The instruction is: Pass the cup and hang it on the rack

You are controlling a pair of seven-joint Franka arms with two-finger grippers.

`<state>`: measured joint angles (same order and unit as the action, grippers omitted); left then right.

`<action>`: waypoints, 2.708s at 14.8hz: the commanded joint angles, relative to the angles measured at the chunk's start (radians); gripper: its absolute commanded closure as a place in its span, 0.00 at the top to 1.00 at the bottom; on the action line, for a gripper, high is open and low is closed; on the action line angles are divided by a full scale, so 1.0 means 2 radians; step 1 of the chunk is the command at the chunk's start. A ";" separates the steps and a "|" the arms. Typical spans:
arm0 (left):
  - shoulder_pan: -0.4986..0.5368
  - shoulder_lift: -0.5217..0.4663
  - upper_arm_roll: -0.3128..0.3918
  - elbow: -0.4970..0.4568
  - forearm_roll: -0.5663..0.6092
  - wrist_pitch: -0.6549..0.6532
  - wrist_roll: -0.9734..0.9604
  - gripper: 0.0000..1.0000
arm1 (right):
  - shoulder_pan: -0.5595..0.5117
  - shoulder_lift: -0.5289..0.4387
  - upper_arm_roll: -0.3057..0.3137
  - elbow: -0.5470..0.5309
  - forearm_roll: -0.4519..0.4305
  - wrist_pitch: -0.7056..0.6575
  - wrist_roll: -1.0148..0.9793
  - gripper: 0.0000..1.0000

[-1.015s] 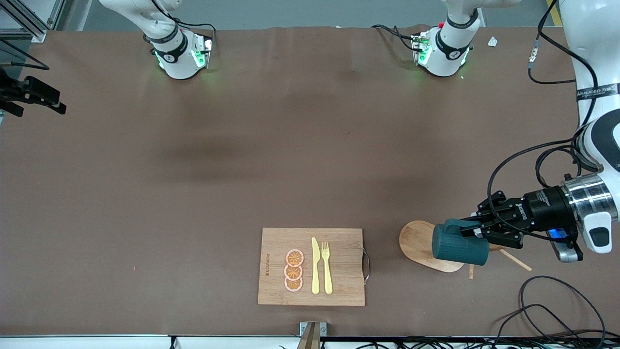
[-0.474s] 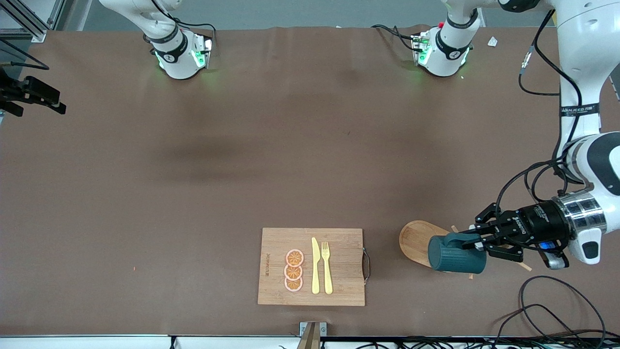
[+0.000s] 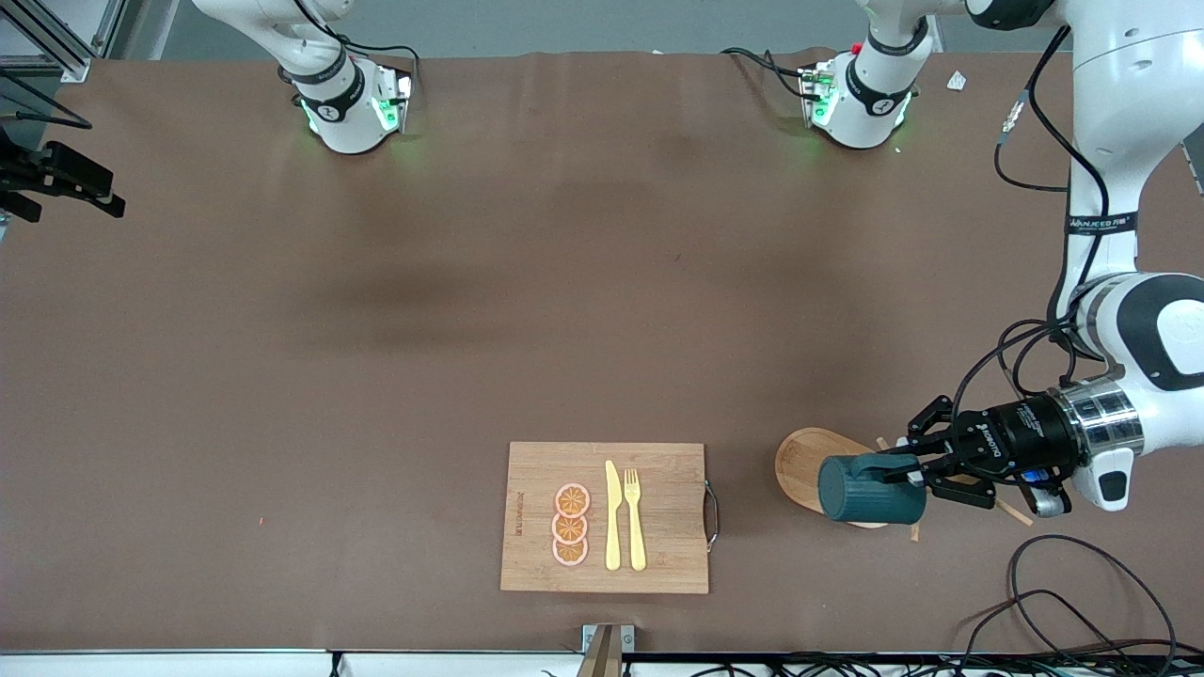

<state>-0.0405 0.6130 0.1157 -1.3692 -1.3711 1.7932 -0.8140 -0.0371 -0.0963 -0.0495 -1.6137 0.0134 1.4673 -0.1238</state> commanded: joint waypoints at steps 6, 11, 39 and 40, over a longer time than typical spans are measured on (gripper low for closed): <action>0.012 -0.004 -0.003 -0.015 -0.014 -0.002 -0.008 0.00 | 0.000 -0.014 0.001 -0.013 -0.003 0.002 -0.003 1.00; 0.018 -0.003 -0.002 -0.019 -0.014 -0.004 -0.009 0.00 | 0.000 -0.014 0.001 -0.013 -0.003 0.002 -0.003 1.00; 0.049 0.032 -0.001 -0.011 -0.010 -0.005 -0.005 1.00 | 0.000 -0.014 -0.001 -0.015 0.003 -0.011 -0.003 1.00; 0.049 0.028 0.000 -0.003 -0.009 -0.005 -0.010 1.00 | 0.000 -0.014 0.000 -0.015 0.003 -0.011 -0.003 1.00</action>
<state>0.0527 0.6762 0.1161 -1.4054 -1.3748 1.7914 -0.8177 -0.0375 -0.0972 -0.0513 -1.6164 0.0140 1.4425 -0.1239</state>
